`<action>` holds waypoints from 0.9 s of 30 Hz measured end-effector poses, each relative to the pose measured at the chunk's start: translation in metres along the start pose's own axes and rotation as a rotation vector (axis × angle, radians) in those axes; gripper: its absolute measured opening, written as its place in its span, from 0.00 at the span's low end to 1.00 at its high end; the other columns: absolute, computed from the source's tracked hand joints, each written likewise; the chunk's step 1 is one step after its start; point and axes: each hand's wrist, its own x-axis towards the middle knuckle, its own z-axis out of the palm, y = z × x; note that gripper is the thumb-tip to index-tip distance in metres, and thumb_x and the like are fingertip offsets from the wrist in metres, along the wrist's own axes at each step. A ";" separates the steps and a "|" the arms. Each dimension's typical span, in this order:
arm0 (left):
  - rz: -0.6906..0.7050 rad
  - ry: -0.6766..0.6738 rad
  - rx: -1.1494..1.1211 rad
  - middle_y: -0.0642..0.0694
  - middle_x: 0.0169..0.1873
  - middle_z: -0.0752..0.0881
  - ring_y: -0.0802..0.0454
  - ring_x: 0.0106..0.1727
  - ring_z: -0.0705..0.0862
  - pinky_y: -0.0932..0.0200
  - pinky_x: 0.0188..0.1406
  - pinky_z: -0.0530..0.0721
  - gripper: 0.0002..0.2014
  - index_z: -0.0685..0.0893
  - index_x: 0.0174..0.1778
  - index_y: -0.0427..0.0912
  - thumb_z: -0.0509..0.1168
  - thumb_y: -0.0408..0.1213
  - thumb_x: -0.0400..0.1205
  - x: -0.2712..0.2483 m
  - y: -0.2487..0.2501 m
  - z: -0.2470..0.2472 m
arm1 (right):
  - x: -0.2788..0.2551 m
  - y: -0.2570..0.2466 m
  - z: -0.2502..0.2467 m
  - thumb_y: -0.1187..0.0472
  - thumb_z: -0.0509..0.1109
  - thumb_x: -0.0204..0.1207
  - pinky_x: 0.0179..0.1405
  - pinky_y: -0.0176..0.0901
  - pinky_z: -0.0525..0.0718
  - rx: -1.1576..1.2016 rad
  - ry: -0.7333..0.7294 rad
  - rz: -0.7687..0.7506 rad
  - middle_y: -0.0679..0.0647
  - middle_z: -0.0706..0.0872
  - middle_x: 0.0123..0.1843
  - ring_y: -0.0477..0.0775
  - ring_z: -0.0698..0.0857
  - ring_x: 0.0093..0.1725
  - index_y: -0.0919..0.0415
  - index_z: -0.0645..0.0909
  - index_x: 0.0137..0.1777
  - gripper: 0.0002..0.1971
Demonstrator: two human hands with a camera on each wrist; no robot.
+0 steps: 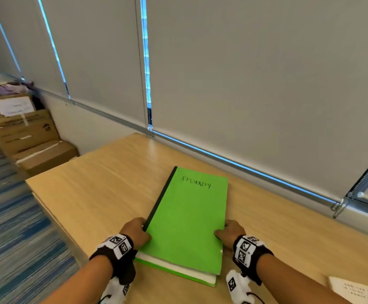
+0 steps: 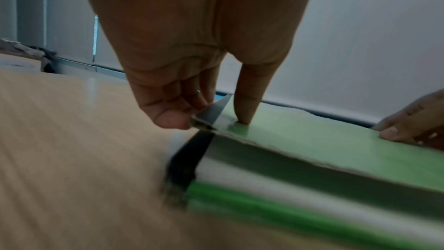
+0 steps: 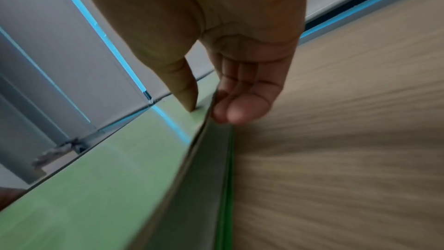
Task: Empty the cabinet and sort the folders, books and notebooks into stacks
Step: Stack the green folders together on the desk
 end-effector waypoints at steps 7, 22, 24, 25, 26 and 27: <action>-0.144 0.050 0.051 0.37 0.68 0.72 0.36 0.69 0.75 0.49 0.67 0.77 0.35 0.64 0.78 0.46 0.69 0.41 0.74 0.008 -0.001 0.030 | -0.008 0.013 0.031 0.50 0.66 0.72 0.58 0.50 0.85 -0.206 -0.030 0.083 0.59 0.76 0.66 0.62 0.83 0.61 0.57 0.72 0.71 0.27; -0.187 0.174 -0.577 0.34 0.56 0.82 0.37 0.54 0.82 0.50 0.54 0.80 0.18 0.69 0.64 0.34 0.63 0.33 0.79 -0.017 0.036 0.054 | -0.033 0.018 0.017 0.54 0.65 0.72 0.59 0.45 0.82 0.111 0.066 0.236 0.61 0.68 0.68 0.60 0.80 0.55 0.50 0.67 0.78 0.31; -0.112 0.261 -0.598 0.37 0.48 0.85 0.40 0.47 0.82 0.53 0.45 0.77 0.14 0.71 0.59 0.38 0.65 0.32 0.79 -0.033 0.041 0.055 | -0.039 0.019 0.013 0.55 0.65 0.72 0.59 0.42 0.80 0.166 0.161 0.265 0.60 0.71 0.67 0.59 0.79 0.54 0.51 0.70 0.75 0.28; -0.076 0.300 -0.615 0.39 0.44 0.86 0.41 0.43 0.82 0.53 0.43 0.77 0.13 0.72 0.56 0.40 0.66 0.32 0.79 -0.042 0.043 0.056 | -0.039 0.022 0.013 0.57 0.67 0.72 0.60 0.43 0.80 0.228 0.206 0.262 0.60 0.73 0.67 0.60 0.79 0.56 0.52 0.72 0.74 0.28; -0.038 0.330 -0.633 0.41 0.38 0.86 0.41 0.39 0.83 0.52 0.42 0.78 0.11 0.74 0.53 0.43 0.67 0.31 0.78 -0.050 0.045 0.056 | -0.040 0.023 0.010 0.60 0.68 0.70 0.60 0.45 0.80 0.344 0.213 0.255 0.61 0.75 0.68 0.60 0.80 0.57 0.56 0.71 0.74 0.30; -0.006 0.350 -0.657 0.44 0.33 0.87 0.42 0.35 0.82 0.50 0.42 0.79 0.12 0.74 0.49 0.48 0.68 0.30 0.77 -0.058 0.045 0.057 | -0.041 0.023 0.006 0.63 0.71 0.65 0.59 0.47 0.81 0.478 0.192 0.231 0.63 0.77 0.69 0.61 0.81 0.58 0.61 0.70 0.76 0.35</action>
